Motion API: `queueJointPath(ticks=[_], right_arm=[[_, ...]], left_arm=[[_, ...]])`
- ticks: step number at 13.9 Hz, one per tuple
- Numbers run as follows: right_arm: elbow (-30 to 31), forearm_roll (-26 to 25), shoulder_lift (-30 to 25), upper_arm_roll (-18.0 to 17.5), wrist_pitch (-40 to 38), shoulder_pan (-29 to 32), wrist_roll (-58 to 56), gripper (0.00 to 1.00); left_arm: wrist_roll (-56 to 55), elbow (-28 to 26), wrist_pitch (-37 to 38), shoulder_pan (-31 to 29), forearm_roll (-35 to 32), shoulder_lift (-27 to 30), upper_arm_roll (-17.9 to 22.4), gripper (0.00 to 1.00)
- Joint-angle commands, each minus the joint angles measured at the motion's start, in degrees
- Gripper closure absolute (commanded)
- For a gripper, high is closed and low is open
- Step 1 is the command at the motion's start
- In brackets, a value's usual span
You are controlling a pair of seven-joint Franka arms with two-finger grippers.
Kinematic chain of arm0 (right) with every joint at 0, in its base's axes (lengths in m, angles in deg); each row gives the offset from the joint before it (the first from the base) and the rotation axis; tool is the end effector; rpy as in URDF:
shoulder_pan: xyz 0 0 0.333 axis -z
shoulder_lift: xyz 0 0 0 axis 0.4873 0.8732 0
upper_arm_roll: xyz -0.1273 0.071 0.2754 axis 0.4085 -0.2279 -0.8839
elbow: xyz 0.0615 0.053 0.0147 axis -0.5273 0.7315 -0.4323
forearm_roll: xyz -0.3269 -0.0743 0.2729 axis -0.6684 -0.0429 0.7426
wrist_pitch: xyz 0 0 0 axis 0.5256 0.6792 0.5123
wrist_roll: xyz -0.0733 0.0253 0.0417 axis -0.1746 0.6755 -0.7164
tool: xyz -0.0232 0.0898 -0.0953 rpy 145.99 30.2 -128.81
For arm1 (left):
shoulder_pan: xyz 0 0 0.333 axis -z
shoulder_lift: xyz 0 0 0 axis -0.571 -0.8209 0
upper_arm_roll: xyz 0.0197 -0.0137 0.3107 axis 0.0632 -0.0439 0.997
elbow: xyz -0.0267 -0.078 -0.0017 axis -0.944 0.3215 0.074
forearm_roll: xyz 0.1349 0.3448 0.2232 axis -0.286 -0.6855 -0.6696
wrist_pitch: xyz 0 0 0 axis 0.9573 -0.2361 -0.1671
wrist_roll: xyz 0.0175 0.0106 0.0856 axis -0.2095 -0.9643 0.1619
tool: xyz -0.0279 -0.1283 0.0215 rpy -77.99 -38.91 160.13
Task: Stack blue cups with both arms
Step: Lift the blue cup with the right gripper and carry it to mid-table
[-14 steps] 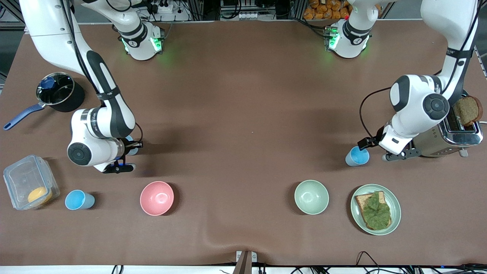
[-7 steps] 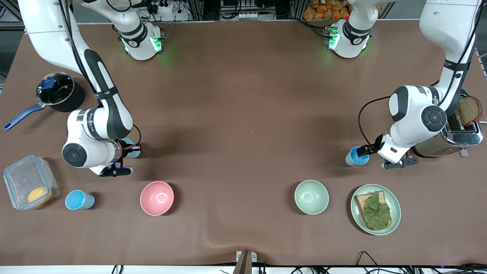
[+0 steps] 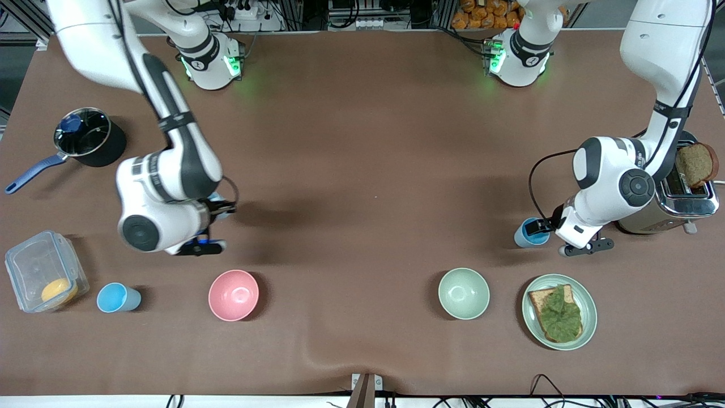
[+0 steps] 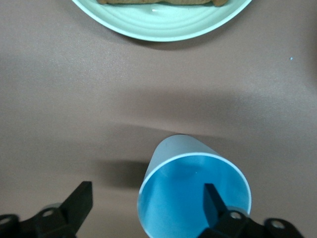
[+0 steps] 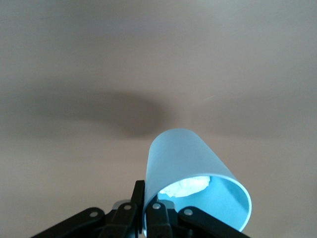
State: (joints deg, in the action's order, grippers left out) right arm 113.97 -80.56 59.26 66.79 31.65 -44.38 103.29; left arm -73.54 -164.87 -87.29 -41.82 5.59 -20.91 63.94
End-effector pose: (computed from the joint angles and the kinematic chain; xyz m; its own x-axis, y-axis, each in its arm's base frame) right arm 0.6241 0.1991 0.2428 0.8795 -0.0167 -0.4756 -0.0335 -0.9991 -0.0268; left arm 0.6226 -0.0351 0.1693 0.9849 0.1699 -0.0334 0.1714 -0.9839 0.0499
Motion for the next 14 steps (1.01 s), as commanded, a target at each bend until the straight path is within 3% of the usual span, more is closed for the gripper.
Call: queueJointPath(ticks=[1,3,9,14], right_arm=[[-1.18,3.4,-0.7,0.06,-0.61,-6.73,12.88,1.0],[-2.06,6.56,-0.26,0.15,0.78,-13.05,22.28,1.0],[-2.07,7.71,4.39,0.15,23.97,-27.74,46.73,1.0],[-2.15,7.63,7.73,0.15,30.06,-31.1,49.4,1.0]], left_arm=[[0.66,0.96,-0.14,-0.21,-1.29,-0.6,-0.19,0.57],[0.66,0.96,-0.14,-0.21,-1.29,-0.69,-0.19,0.98],[0.75,0.96,-0.14,-0.04,-1.29,-0.78,-0.19,1.0],[0.75,0.96,-0.14,0.05,-1.29,-0.78,-0.1,1.0]])
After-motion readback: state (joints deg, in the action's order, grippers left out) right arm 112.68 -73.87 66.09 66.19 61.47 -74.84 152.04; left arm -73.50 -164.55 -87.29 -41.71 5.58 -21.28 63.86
